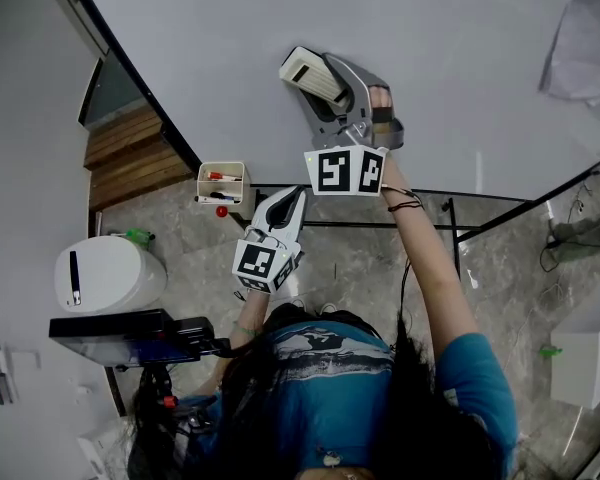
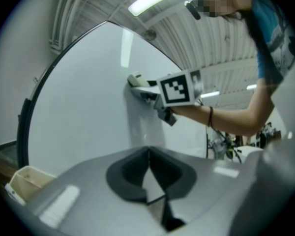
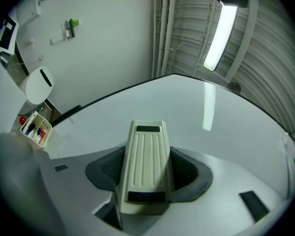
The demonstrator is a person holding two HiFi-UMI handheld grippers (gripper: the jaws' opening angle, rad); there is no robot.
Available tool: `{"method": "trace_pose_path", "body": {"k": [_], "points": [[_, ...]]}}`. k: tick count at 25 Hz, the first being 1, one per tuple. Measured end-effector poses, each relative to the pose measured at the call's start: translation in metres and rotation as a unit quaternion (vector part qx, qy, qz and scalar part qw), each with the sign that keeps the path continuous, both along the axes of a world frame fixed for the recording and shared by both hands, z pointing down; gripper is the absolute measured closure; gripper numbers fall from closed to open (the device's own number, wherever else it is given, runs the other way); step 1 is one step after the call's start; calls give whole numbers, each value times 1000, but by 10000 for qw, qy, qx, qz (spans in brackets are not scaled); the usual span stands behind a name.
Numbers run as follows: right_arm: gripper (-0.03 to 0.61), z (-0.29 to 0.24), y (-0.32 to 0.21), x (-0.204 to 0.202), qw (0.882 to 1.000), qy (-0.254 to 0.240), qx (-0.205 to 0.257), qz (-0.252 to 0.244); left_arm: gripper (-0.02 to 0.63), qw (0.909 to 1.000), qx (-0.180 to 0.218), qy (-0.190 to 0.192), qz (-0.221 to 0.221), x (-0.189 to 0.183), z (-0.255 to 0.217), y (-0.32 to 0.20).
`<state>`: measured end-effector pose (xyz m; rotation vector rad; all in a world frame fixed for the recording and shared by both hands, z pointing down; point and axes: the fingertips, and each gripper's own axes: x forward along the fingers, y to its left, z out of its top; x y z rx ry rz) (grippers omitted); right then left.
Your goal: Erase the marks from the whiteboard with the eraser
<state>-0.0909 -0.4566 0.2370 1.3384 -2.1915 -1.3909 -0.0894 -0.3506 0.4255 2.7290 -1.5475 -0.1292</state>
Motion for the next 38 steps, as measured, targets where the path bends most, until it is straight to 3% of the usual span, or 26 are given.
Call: {"method": "trace_pose_path", "body": {"k": [6,11,16,22,28,33,36,38], "points": [[314,-68,0,65,9961,-881,80,60,612,9999,12,2,169,11,-1,3],[314,-122,-2,140,9816,-1907,-71,45,612,9993,55,-9,374,24,-5,5],[314,-153,-5,199,9744,-2239,-18,193,612,9987,77,-22,508,36,-8,6],[314,-166,-8,249,9514,-3073,-39,202,612,9987,60,-35,512,35,-6,5],[314,-155,-6,239,9404,-3392,18,223,612,9988,56,-29,476,31,-4,5],[314,-119,-1,174,9626,-2707,52,93,612,9989,17,-31,478,31,-2,6],[314,-84,2,117,9830,-1830,120,-31,612,9990,-12,-34,451,28,1,5],[314,-53,2,83,9904,-1381,-72,6,612,9992,-27,-27,400,25,2,4]]}}
